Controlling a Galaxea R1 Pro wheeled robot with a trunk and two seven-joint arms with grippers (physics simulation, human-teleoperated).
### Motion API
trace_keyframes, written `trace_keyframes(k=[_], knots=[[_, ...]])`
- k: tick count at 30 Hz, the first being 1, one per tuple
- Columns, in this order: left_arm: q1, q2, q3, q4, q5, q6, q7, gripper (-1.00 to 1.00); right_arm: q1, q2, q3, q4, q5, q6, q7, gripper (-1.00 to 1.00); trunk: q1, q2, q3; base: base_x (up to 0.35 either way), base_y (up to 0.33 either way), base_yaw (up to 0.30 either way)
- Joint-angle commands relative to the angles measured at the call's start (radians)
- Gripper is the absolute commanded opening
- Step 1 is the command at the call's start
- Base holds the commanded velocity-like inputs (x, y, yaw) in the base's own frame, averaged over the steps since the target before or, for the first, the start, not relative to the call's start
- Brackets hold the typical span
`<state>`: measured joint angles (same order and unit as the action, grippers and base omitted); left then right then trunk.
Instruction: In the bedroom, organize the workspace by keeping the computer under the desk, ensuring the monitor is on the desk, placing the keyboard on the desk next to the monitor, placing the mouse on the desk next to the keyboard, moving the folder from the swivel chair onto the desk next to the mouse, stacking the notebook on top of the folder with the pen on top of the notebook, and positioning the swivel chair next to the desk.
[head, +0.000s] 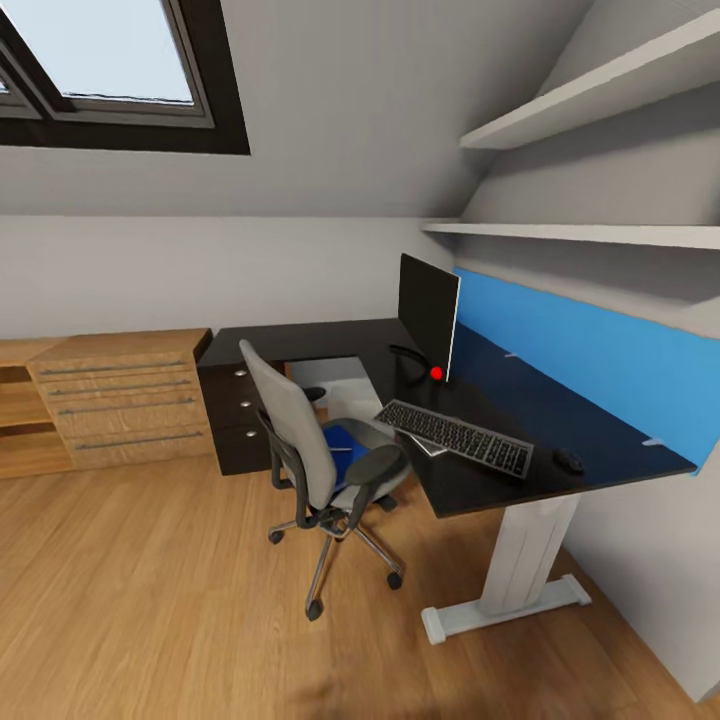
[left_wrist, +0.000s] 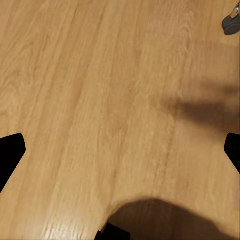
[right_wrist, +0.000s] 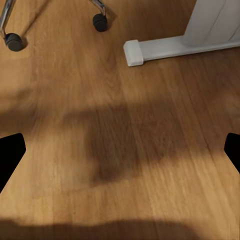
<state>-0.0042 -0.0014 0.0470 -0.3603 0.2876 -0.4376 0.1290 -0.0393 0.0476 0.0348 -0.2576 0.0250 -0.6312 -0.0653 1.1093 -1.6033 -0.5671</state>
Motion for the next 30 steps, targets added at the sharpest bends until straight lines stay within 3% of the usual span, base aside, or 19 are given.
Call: trace_keyframes(k=[1,8,23,30], knots=[[0.0,0.0,0.0,0.001,0.002,-0.002,0.001,1.0,-0.001,0.001,0.004,0.0,0.002,-0.002,-0.007,1.0,0.004,-0.008,-0.004,0.0,0.0,0.0],[0.0,-0.002,-0.002,0.003,0.001,0.0,0.001,1.0,-0.001,0.005,0.005,0.0,0.001,-0.002,-0.008,1.0,0.031,-0.057,-0.026,0.0,0.0,0.144],[0.0,-0.003,-0.004,0.004,0.001,0.0,0.001,1.0,-0.001,0.006,0.005,0.001,0.001,0.001,-0.008,1.0,0.088,-0.162,-0.073,0.0,0.0,0.268],[0.0,-0.004,-0.003,0.004,-0.002,-0.003,-0.001,1.0,-0.001,0.004,0.006,0.0,0.002,0.0,-0.008,1.0,0.088,-0.162,-0.073,0.0,0.0,0.215]])
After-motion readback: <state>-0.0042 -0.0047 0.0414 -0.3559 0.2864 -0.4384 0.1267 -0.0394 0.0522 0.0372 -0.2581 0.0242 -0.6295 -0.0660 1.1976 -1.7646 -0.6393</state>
